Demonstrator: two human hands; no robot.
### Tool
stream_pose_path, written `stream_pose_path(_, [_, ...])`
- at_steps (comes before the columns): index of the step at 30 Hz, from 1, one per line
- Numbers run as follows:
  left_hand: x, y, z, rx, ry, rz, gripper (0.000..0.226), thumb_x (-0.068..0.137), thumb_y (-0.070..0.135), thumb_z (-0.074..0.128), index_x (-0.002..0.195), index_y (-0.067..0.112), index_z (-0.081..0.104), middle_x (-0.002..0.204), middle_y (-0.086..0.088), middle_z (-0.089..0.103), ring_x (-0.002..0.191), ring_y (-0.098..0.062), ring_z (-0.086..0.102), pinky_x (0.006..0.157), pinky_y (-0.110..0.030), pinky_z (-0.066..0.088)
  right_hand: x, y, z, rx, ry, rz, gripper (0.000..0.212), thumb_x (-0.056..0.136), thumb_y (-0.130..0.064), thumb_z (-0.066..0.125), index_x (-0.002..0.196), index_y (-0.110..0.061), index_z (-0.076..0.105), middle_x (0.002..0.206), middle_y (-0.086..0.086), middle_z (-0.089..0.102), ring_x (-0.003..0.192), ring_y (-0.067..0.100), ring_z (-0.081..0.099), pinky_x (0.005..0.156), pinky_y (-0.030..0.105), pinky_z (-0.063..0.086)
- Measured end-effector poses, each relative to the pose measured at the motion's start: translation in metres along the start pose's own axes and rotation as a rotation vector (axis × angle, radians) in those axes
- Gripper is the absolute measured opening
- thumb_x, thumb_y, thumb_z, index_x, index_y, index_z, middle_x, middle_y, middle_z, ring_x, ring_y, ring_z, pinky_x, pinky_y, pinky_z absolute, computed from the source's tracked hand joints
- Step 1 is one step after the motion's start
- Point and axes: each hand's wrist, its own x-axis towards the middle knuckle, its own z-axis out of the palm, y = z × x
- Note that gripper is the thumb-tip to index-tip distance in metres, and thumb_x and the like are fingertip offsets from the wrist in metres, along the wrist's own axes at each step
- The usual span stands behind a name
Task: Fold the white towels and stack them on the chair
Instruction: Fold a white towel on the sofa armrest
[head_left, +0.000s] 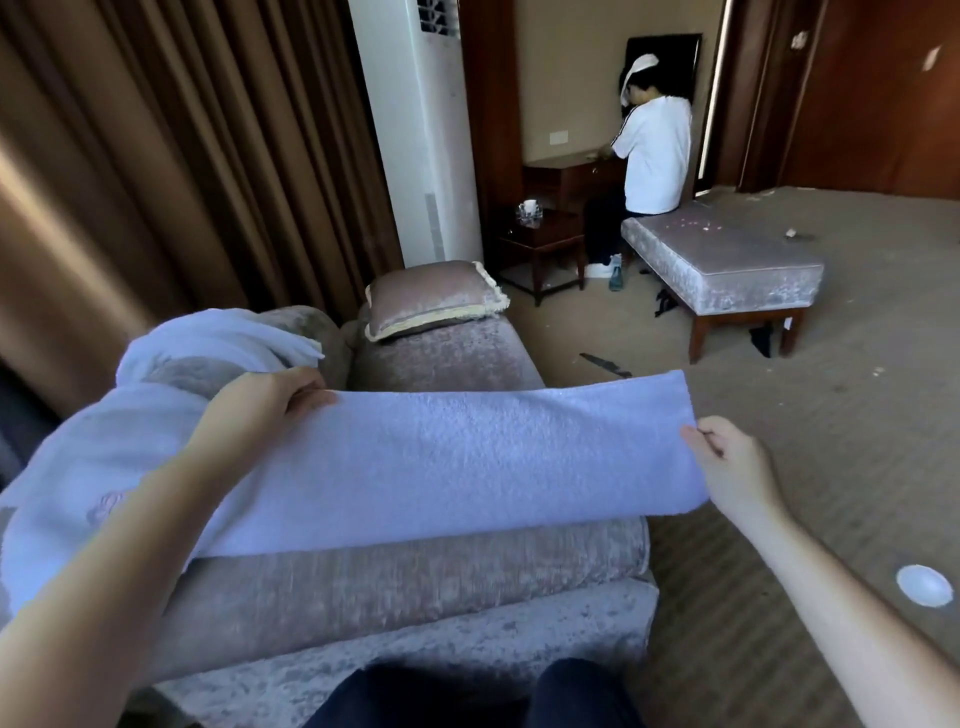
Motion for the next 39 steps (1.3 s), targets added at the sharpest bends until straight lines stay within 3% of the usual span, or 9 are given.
stream_pose_path(4, [0.027,-0.011,0.034,0.092,-0.108,-0.029,0.007,0.095,0.022,0.057,0.093,0.019,0.062,0.072,-0.004,0.063,0.066,-0.023,0.057,0.062,-0.036,0.045,0.014,0.015,0.024,-0.163,-0.06,0.076,0.033,0.096,-0.018,0.055,0.07,0.002,0.052,0.057,0.014,0.047,0.053,0.026,0.041,0.053,0.034,0.024])
stream_pose_path(10, [0.034,-0.024,0.072,0.134,-0.194,0.011,0.012,0.096,0.026,0.056,0.087,0.019,0.061,0.067,-0.005,0.062,0.062,-0.022,0.056,0.051,-0.031,0.031,0.013,0.034,0.037,-0.238,-0.141,0.156,0.026,0.093,-0.018,0.058,0.069,-0.008,0.059,0.061,0.014,0.059,0.056,0.025,0.049,0.053,0.032,0.03])
stream_pose_path(15, [0.028,-0.024,0.079,0.192,-0.102,0.234,0.016,0.079,0.025,0.078,0.088,0.02,0.066,0.083,0.0,0.065,0.078,-0.026,0.062,0.062,-0.032,0.04,0.006,0.035,0.037,-0.142,-0.102,0.146,0.025,0.092,-0.015,0.06,0.069,-0.005,0.06,0.058,0.01,0.057,0.057,0.023,0.05,0.055,0.034,0.035])
stream_pose_path(20, [-0.01,0.038,0.076,-0.168,-0.089,0.45,0.026,0.088,0.045,0.051,0.086,0.024,0.066,0.088,0.013,0.063,0.079,-0.009,0.052,0.069,-0.028,0.042,-0.009,0.034,0.031,0.109,-0.103,0.223,0.002,0.092,-0.019,0.062,0.092,-0.02,0.064,0.082,-0.002,0.069,0.08,0.016,0.064,0.07,0.035,0.047])
stream_pose_path(23, [-0.035,0.054,0.088,-0.195,-0.17,0.487,0.026,0.087,0.05,0.055,0.093,0.026,0.06,0.093,0.015,0.057,0.079,-0.011,0.053,0.07,-0.028,0.045,-0.024,0.039,0.029,0.218,-0.095,0.267,0.016,0.092,-0.017,0.063,0.106,-0.025,0.06,0.083,0.004,0.069,0.079,0.017,0.065,0.066,0.031,0.049])
stream_pose_path(27, [-0.041,0.06,0.091,-0.172,-0.116,0.469,0.02,0.089,0.043,0.051,0.088,0.024,0.058,0.089,0.013,0.054,0.076,-0.009,0.046,0.069,-0.023,0.038,-0.039,0.042,0.025,0.16,-0.076,0.219,0.016,0.092,-0.017,0.062,0.095,-0.032,0.059,0.066,0.024,0.059,0.056,0.021,0.047,0.056,0.03,0.032])
stream_pose_path(31, [-0.039,0.066,0.091,-0.196,-0.128,0.473,0.011,0.089,0.036,0.049,0.084,0.028,0.054,0.085,0.015,0.052,0.075,-0.006,0.043,0.07,-0.022,0.034,-0.044,0.04,0.028,-0.011,-0.099,0.183,0.013,0.091,-0.019,0.061,0.087,-0.03,0.057,0.058,0.008,0.062,0.05,0.021,0.05,0.051,0.031,0.035])
stream_pose_path(34, [-0.048,0.059,0.076,-0.191,-0.144,0.426,0.015,0.091,0.039,0.048,0.093,0.032,0.06,0.095,0.017,0.056,0.082,-0.009,0.052,0.072,-0.026,0.039,-0.048,0.03,0.029,-0.247,-0.047,0.107,0.016,0.084,-0.015,0.066,0.089,-0.029,0.06,0.079,-0.006,0.065,0.071,0.025,0.062,0.06,0.035,0.046])
stream_pose_path(39, [-0.083,0.004,0.032,-0.113,0.027,0.245,0.025,0.093,0.038,0.044,0.1,0.024,0.064,0.104,0.01,0.063,0.094,-0.016,0.058,0.076,-0.035,0.045,-0.046,-0.027,0.043,-0.401,0.165,-0.302,0.027,0.078,0.0,0.069,0.101,-0.013,0.066,0.104,0.003,0.06,0.093,0.03,0.056,0.076,0.04,0.048])
